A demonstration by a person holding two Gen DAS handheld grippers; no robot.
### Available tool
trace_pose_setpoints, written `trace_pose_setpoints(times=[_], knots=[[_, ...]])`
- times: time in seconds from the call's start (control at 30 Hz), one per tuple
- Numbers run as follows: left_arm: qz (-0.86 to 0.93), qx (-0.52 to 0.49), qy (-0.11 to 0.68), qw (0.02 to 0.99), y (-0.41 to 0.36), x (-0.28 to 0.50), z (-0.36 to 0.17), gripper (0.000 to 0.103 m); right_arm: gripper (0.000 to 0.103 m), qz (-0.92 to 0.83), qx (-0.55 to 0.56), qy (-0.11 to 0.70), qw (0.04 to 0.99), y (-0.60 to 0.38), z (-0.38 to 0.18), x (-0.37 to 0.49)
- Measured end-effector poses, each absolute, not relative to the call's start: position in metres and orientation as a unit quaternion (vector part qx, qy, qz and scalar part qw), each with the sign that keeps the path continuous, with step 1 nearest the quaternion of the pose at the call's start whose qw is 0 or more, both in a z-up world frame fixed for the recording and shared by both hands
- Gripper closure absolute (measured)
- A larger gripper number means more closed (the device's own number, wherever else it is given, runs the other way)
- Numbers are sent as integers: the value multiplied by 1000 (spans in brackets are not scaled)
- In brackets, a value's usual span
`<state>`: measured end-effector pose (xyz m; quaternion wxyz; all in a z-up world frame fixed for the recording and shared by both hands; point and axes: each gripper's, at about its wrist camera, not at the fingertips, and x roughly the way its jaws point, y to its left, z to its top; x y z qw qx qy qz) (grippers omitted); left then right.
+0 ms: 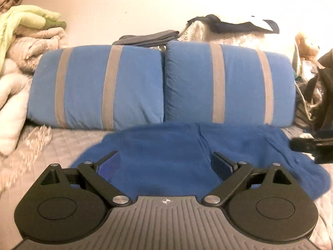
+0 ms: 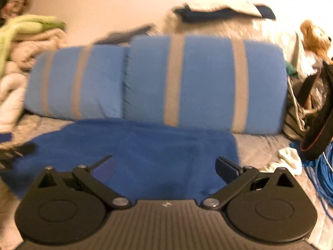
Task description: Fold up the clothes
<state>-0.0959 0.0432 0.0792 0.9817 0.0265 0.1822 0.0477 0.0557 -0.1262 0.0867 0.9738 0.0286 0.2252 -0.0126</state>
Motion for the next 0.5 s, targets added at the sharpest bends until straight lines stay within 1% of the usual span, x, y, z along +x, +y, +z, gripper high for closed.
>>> trace_pose_setpoints(times=[0.1,0.17,0.3,0.43,0.5], knots=[[67,40,181,980,67,-69,85,8,1,-28,48,262,963,-162,80,85],[77,43,195,977,85,-45,82,8,1,-34,69,286,955,-187,73,101],[93,1,250,964,131,-12,67,8,1,-24,137,325,936,-234,55,125],[99,-25,307,946,160,9,49,8,1,-16,172,344,923,-264,41,141],[74,-53,327,941,172,15,44,8,1,1,186,356,916,-271,33,150]])
